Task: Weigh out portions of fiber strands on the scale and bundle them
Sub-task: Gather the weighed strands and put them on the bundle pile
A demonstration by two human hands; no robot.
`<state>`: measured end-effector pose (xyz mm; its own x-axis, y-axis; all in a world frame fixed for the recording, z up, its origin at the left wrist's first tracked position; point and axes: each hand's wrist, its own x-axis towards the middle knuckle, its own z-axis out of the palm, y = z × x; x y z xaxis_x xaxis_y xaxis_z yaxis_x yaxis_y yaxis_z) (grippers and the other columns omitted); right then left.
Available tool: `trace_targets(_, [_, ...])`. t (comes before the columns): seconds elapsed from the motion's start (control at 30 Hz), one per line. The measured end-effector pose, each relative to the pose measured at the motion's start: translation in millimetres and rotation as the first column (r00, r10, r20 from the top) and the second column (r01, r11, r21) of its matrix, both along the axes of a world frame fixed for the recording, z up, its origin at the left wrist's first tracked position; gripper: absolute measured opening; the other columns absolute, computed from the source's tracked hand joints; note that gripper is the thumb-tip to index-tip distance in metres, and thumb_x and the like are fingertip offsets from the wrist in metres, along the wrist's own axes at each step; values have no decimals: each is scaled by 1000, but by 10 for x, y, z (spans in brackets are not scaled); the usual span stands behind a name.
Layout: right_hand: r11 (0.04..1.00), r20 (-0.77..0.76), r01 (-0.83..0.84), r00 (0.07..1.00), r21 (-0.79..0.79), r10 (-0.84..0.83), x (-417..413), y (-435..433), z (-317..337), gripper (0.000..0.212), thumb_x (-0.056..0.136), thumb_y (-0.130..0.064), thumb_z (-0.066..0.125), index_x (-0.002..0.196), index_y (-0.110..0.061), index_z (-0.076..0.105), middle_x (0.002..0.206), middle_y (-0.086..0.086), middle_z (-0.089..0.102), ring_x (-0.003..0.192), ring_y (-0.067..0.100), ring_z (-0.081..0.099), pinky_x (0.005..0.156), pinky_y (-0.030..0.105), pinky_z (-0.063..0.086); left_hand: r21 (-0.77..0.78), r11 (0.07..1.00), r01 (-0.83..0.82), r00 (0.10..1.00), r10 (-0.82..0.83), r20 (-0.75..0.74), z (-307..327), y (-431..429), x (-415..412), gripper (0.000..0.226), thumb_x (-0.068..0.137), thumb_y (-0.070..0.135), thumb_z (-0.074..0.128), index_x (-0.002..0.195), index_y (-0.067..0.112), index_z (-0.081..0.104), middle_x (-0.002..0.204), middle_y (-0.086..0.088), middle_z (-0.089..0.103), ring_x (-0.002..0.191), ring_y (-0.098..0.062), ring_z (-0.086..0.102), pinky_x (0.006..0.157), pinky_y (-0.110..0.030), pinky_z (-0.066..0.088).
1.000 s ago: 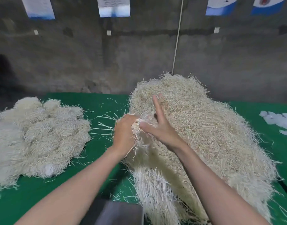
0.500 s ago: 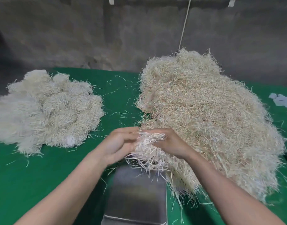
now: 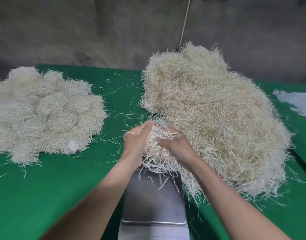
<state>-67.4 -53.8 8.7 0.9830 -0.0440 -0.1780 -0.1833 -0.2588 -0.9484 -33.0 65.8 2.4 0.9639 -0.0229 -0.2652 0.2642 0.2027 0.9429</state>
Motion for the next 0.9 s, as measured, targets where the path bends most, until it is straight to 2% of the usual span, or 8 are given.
trace_targets(0.13, [977, 120, -184, 973, -103, 196, -279, -42, -121, 89, 68, -47, 77, 117, -78, 10, 132, -41, 12, 128, -9, 16, 100, 15, 17, -16, 950, -311, 949, 310, -52, -126, -23, 90, 49, 87, 45, 61, 111, 3, 53, 94, -2, 60, 88, -15, 54, 79, -24, 40])
trace_targets(0.23, [960, 217, -190, 947, -207, 235, -547, -80, -376, 106, 73, -34, 78, 133, -68, -3, 143, -45, -4, 137, -12, 2, 107, 12, 10, 107, 942, -319, 948, 316, 48, -247, -30, -109, 37, 92, 47, 51, 84, 11, 55, 50, 7, 35, 42, -7, 32, 40, -19, 28])
trace_targets(0.3, [971, 236, -146, 953, -191, 190, -662, -130, -552, 91, 80, -14, 72, 141, -53, 17, 145, -35, 20, 134, -10, 23, 109, 11, 23, 164, 966, -198, 973, 174, 149, -442, -26, -335, 45, 94, 42, 48, 58, 16, 43, 40, 10, 25, 32, -7, 20, 32, -19, 17])
trace_targets(0.37, [983, 199, -62, 975, -174, 97, -713, -192, -702, 65, 82, 0, 66, 131, -37, 43, 137, -18, 45, 126, -2, 41, 110, 27, 33, 213, 977, -27, 975, -22, 221, -615, 28, -542, 41, 96, 35, 47, 62, 12, 46, 39, 10, 30, 32, -6, 22, 31, -16, 21])
trace_targets(0.43, [983, 68, -26, 997, -182, 39, -738, -253, -826, 58, 84, -2, 64, 132, -28, 42, 145, -14, 33, 134, 1, 28, 113, 21, 18, 369, 925, 90, 963, -176, 205, -717, 134, -631, 34, 91, 45, 51, 100, 13, 58, 54, 13, 50, 45, -3, 44, 49, -21, 44])
trace_targets(0.53, [967, -85, -53, 996, -248, 33, -745, -317, -1007, 72, 87, -21, 65, 147, -16, 25, 153, -4, 22, 136, 4, 16, 107, 16, 11, 562, 804, 195, 968, -249, 20, -760, 375, -632, 79, 60, 67, 51, 130, 30, 46, 119, 4, 57, 106, -17, 55, 90, -36, 44])
trace_targets(0.67, [916, -37, -82, 997, -392, 74, -756, -293, -1097, 62, 86, -30, 66, 140, -16, 38, 142, -6, 29, 131, 4, 19, 106, 16, 7, 541, 790, 289, 916, -392, 84, -743, 552, -730, 79, 52, 63, 57, 123, 30, 51, 115, 18, 54, 94, 7, 56, 64, -5, 45])
trace_targets(0.9, [902, 139, -25, 986, -431, 94, -893, -375, -1050, 61, 78, -14, 72, 114, -52, 40, 113, -38, 35, 110, -22, 32, 92, 0, 18, 720, 692, 50, 920, -313, 237, -889, 660, -796, 34, 80, 16, 71, 113, 19, 62, 98, 16, 60, 86, 16, 49, 68, 2, 36])
